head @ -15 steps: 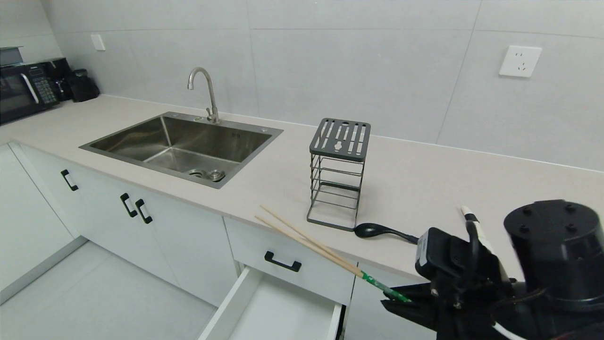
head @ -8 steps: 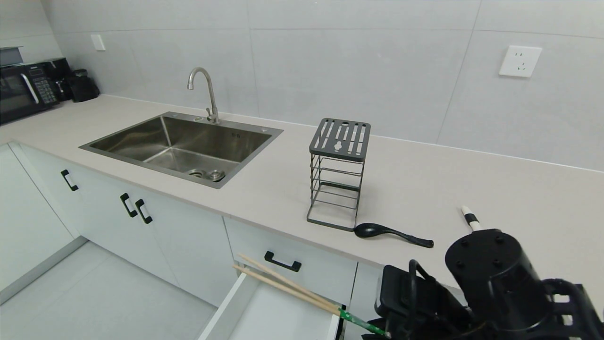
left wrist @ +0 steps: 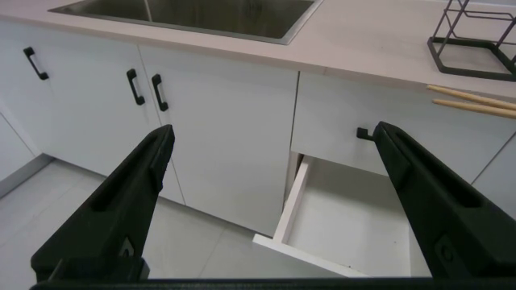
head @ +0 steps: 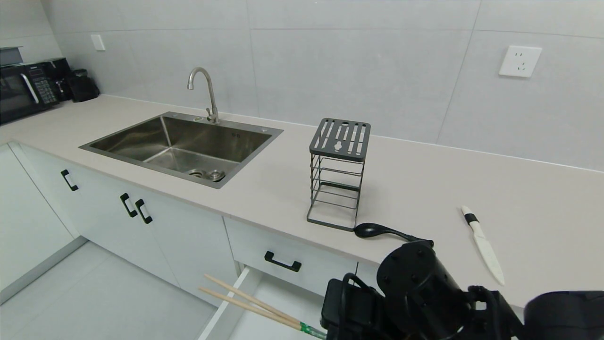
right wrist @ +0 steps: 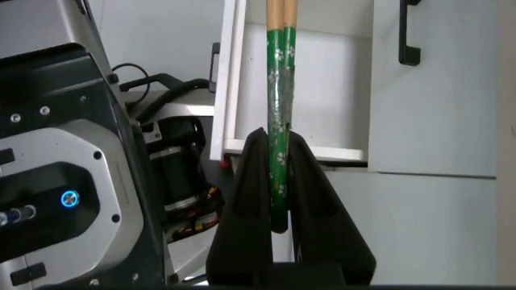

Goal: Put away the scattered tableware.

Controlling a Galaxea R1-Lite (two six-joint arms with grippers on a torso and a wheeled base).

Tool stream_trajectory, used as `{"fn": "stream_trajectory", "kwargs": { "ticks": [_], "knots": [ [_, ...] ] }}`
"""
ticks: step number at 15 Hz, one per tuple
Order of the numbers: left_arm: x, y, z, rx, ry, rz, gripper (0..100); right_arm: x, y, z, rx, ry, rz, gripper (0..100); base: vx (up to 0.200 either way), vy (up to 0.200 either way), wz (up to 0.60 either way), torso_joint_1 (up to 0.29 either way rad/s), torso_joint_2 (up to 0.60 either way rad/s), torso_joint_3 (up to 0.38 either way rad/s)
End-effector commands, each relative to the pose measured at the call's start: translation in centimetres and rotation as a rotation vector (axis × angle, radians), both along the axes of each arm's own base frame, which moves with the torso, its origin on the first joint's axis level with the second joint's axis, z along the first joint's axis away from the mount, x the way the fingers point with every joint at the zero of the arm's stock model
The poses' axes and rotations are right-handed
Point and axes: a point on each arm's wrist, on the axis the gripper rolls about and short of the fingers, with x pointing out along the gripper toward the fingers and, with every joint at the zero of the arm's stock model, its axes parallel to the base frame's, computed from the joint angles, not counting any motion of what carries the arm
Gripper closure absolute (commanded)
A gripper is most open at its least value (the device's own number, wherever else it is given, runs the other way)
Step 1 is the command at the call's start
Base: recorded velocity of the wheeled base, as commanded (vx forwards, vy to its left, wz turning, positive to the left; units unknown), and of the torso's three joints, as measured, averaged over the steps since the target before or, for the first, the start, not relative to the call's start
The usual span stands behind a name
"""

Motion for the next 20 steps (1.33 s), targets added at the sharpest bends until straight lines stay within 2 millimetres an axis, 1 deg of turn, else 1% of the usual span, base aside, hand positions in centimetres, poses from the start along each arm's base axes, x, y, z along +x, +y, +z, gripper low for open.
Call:
{"fn": "stream_trajectory", "kwargs": {
  "ticks": [1,2,4,5,7,9,10,12,13,14,17,20],
  "knots": [
    [0.0,0.0,0.0,0.000,0.001,0.000,0,1.2,0.9,-1.2,-0.017,0.033,-0.035,100,0.000,0.000,-0.60,-0.036,0.07,0.036],
    [0.0,0.0,0.0,0.000,0.001,0.000,0,1.6,1.4,-1.2,-0.013,0.030,-0.035,100,0.000,0.000,-0.60,-0.134,0.28,0.144],
    [0.0,0.0,0.0,0.000,0.001,0.000,0,2.4,2.3,-1.3,-0.008,0.021,-0.045,100,0.000,0.000,0.00,-0.188,0.39,0.176],
    [0.0,0.0,0.0,0.000,0.001,0.000,0,2.8,2.9,-2.0,-0.017,0.026,-0.044,100,0.000,0.000,0.00,-0.100,0.23,0.115],
    [0.0,0.0,0.0,0.000,0.001,0.000,0,3.0,3.9,-2.4,-0.016,0.023,-0.023,100,0.000,0.000,0.00,-0.195,0.38,0.188],
    [0.0,0.0,0.0,0.000,0.001,0.000,0,3.4,5.1,-2.2,0.019,0.008,-0.014,100,0.000,0.000,0.00,-0.195,0.38,0.178],
    [0.0,0.0,0.0,0.000,0.001,0.000,0,3.4,5.2,-2.4,0.022,0.004,-0.010,100,0.000,0.000,0.00,-0.085,0.16,0.090],
    [0.0,0.0,0.0,0.000,0.001,0.000,0,2.8,5.6,-2.7,0.012,0.005,0.022,100,0.000,0.000,0.00,-0.036,0.08,0.039],
    [0.0,0.0,0.0,0.000,0.001,0.000,0,2.7,5.9,-2.7,0.009,-0.029,0.085,100,0.000,0.000,0.00,-0.061,0.11,0.041],
    [0.0,0.0,0.0,0.000,0.001,0.000,0,2.8,6.1,-2.4,0.019,-0.045,0.097,100,0.000,0.000,0.00,-0.134,0.27,0.134],
    [0.0,0.0,0.0,0.000,0.001,-0.001,0,2.8,6.1,-2.5,0.019,-0.044,0.097,100,0.000,0.000,0.00,-0.162,0.30,0.147],
    [0.0,0.0,0.0,0.000,0.001,0.000,0,2.7,6.3,-2.7,0.015,-0.043,0.102,100,0.000,0.000,0.00,-0.026,0.06,0.029]
  ]
}}
